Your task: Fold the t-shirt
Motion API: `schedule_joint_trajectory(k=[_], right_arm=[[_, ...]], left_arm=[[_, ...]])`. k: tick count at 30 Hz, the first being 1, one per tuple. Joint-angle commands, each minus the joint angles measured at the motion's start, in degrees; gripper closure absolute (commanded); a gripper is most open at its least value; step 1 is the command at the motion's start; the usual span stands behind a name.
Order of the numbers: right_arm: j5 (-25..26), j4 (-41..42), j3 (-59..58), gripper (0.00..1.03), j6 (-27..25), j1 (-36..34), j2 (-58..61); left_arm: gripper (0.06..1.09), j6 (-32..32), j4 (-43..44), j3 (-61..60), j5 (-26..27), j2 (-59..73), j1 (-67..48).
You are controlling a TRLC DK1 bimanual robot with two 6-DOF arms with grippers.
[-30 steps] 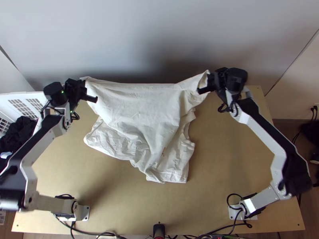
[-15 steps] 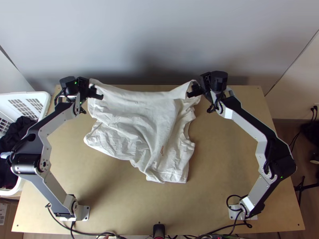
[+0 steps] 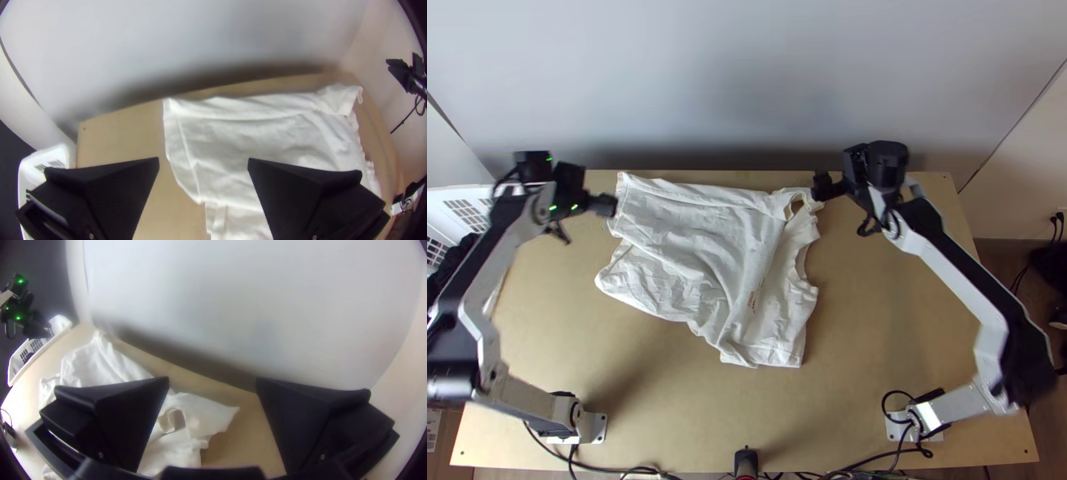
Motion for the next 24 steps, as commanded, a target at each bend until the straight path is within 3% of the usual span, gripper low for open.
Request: schedule_joint_trajectory(k=[1,6,17,24], right_arm=[[-0.43,-5.78,-5.32,0.12,0.84,0.47,-10.84],[-0.70,-7.80,-8.75,0.12,2.77,1.79,-15.50],[-2.37,-19.23,-13.85,0.12,2.60,14.36,-23.06],[-3.69,-22.83,-15.78,0.12,2.95,15.59,-26.40]], left_arm=[[0.11,5.89,-22.94,-5.79,3.16,-11.70,6.28],[0.11,10.46,-26.19,-14.75,2.89,-15.12,7.42],[0.12,5.98,-21.01,-20.73,1.66,-11.43,-0.22],[0.12,5.10,-14.41,-25.39,-1.85,-8.27,-1.37]])
